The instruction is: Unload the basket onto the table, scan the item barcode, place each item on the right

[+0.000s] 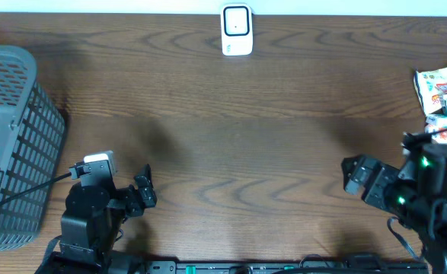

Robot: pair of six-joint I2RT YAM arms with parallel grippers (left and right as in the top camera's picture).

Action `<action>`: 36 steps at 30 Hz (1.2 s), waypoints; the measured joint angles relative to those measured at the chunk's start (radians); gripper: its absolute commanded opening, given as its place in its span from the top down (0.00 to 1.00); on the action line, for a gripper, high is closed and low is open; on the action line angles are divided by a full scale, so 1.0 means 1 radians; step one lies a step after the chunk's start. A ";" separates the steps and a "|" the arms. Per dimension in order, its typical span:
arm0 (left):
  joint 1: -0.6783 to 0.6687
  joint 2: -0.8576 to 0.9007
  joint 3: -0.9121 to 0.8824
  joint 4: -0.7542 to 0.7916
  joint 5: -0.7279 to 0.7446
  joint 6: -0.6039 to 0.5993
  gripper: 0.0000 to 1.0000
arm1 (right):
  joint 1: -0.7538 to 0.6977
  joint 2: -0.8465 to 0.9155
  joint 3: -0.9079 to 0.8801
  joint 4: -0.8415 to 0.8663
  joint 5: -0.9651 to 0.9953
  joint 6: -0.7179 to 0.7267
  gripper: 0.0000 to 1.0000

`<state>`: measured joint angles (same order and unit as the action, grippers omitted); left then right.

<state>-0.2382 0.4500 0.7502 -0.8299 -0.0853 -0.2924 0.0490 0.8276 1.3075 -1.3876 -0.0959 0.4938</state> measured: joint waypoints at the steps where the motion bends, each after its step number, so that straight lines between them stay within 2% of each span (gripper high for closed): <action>1: 0.000 0.000 0.000 0.000 0.000 0.000 0.02 | -0.012 -0.019 0.000 0.000 0.000 0.000 0.01; 6: 0.000 0.000 0.000 0.000 0.000 0.000 0.02 | -0.053 -0.085 -0.004 0.001 0.033 0.000 0.01; 10: 0.000 0.000 0.000 0.000 0.000 0.000 0.02 | -0.079 -0.163 -0.074 0.061 0.048 0.000 0.01; 18: 0.000 0.000 0.000 0.001 0.000 0.000 0.02 | -0.098 -0.348 -0.373 0.305 0.032 -0.008 0.01; 24: 0.000 0.000 0.000 0.000 0.000 0.000 0.02 | -0.097 -0.473 -0.600 0.567 -0.047 -0.080 0.01; 28: 0.000 0.000 0.000 0.000 0.000 0.000 0.02 | -0.097 -0.571 -0.720 0.679 -0.089 -0.106 0.01; 36: 0.000 0.000 0.000 0.000 0.000 0.000 0.03 | -0.090 -0.781 -0.883 0.771 -0.135 -0.117 0.01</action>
<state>-0.2382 0.4500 0.7502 -0.8299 -0.0853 -0.2924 -0.0414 0.0463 0.4240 -0.6170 -0.2306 0.3771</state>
